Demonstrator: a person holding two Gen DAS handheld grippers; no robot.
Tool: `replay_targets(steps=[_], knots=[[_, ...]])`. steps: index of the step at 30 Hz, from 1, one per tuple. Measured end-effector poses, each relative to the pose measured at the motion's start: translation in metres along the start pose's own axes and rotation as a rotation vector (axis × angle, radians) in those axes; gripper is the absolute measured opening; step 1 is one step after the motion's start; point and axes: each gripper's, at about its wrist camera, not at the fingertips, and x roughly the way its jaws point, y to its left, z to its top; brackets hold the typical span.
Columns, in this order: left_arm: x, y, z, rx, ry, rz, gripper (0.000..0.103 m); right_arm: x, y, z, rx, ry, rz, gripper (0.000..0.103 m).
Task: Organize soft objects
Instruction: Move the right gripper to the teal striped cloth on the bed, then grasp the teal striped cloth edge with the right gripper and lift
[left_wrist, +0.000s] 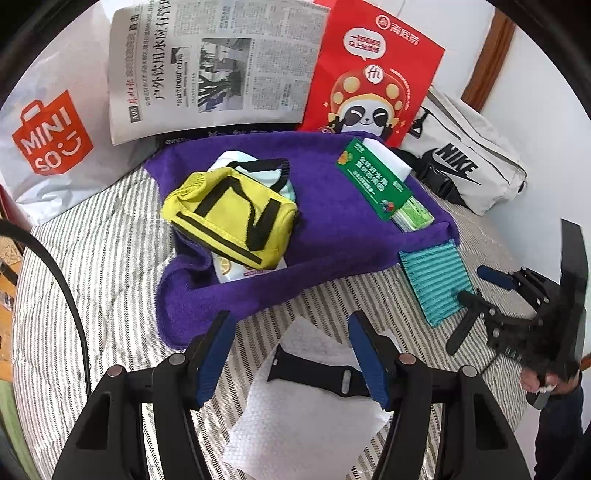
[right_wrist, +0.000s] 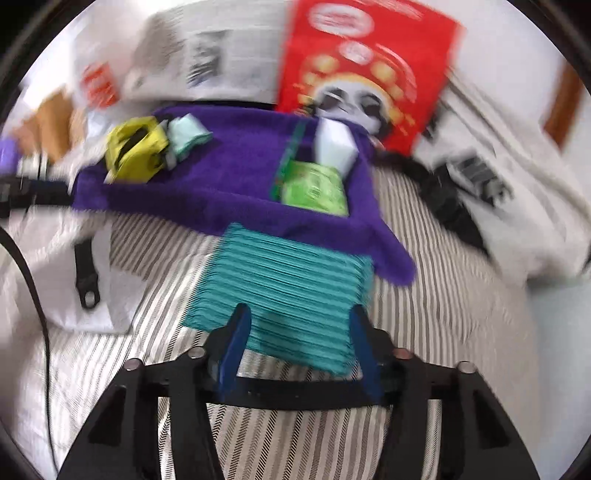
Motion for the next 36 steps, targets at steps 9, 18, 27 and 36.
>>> replay_targets(steps=[9,18,27,36], knots=[[0.004,-0.017,-0.009,0.049,0.014,-0.046,0.062,0.026,-0.061,-0.004,0.294,0.123,0.202,0.061],[0.026,-0.032,-0.024,0.084,0.084,-0.109,0.062,0.039,-0.063,0.007,0.407,0.125,0.379,0.061],[0.035,-0.035,-0.028,0.089,0.112,-0.132,0.062,0.03,-0.064,0.007,0.476,0.113,0.54,0.05],[0.043,-0.042,-0.032,0.101,0.124,-0.155,0.062,0.021,-0.051,0.01,0.456,0.128,0.686,0.05]])
